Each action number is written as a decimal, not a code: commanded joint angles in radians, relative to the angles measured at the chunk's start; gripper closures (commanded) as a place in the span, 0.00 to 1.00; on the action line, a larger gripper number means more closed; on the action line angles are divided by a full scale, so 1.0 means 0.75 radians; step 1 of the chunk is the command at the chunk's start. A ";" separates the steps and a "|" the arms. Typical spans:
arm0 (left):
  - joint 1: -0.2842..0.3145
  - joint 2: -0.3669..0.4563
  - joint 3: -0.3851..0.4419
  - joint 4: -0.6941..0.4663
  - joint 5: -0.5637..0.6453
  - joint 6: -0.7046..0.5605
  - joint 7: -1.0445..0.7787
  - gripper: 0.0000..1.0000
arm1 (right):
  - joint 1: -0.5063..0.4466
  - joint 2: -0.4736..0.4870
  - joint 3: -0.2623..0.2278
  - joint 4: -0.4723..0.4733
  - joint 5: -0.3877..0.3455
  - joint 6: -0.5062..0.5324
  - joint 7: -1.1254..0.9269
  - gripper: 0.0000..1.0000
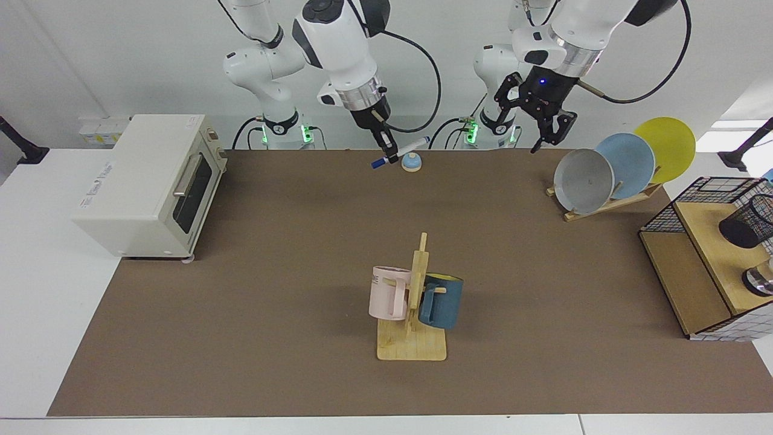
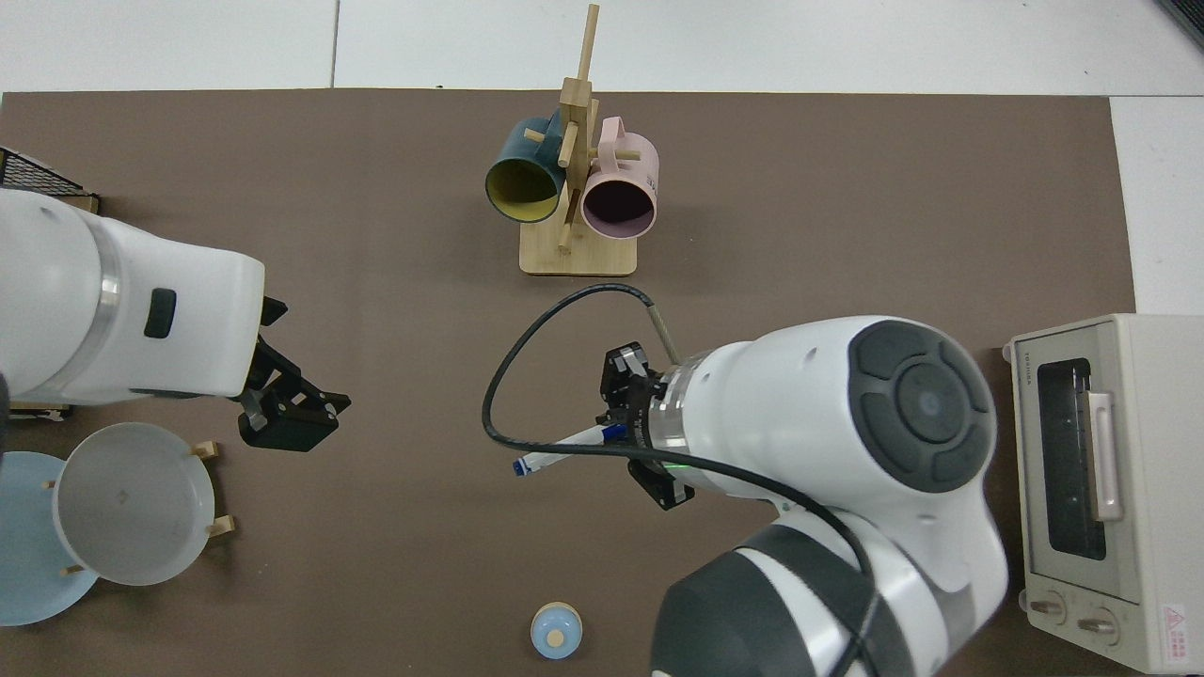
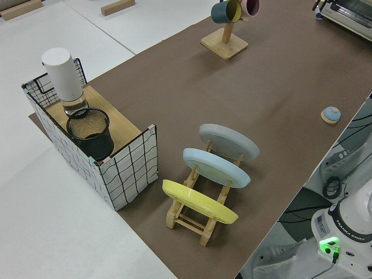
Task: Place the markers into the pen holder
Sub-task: 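Grasp the marker with the left gripper next to the right gripper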
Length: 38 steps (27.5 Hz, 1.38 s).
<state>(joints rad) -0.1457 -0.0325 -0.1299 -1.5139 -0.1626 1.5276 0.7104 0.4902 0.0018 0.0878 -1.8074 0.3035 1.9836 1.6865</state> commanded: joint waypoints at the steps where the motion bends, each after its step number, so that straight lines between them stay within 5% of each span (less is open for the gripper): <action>1: -0.055 -0.057 -0.009 -0.112 -0.025 0.082 0.163 0.09 | 0.066 0.055 0.000 0.039 -0.002 0.053 0.001 1.00; 6: -0.143 -0.067 -0.023 -0.178 -0.025 0.143 0.147 0.10 | 0.093 0.077 0.002 0.090 -0.092 0.035 0.001 1.00; 15: -0.166 -0.133 -0.035 -0.315 -0.029 0.215 0.155 0.16 | 0.097 0.098 0.004 0.131 -0.198 0.008 0.003 1.00; 21: -0.213 -0.135 -0.052 -0.370 -0.057 0.262 0.143 0.24 | 0.099 0.169 0.004 0.278 -0.257 -0.059 0.005 1.00; 29: -0.303 -0.104 -0.062 -0.417 -0.059 0.424 0.004 0.27 | 0.097 0.200 0.006 0.334 -0.286 -0.090 0.007 1.00; 38: -0.309 -0.106 -0.062 -0.432 -0.057 0.440 0.010 0.38 | 0.115 0.202 0.004 0.334 -0.296 -0.090 0.007 1.00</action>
<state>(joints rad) -0.3580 -0.0935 -0.1885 -1.8020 -0.1916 1.8178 0.7293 0.5612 0.1358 0.0893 -1.5937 0.1080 1.9424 1.6854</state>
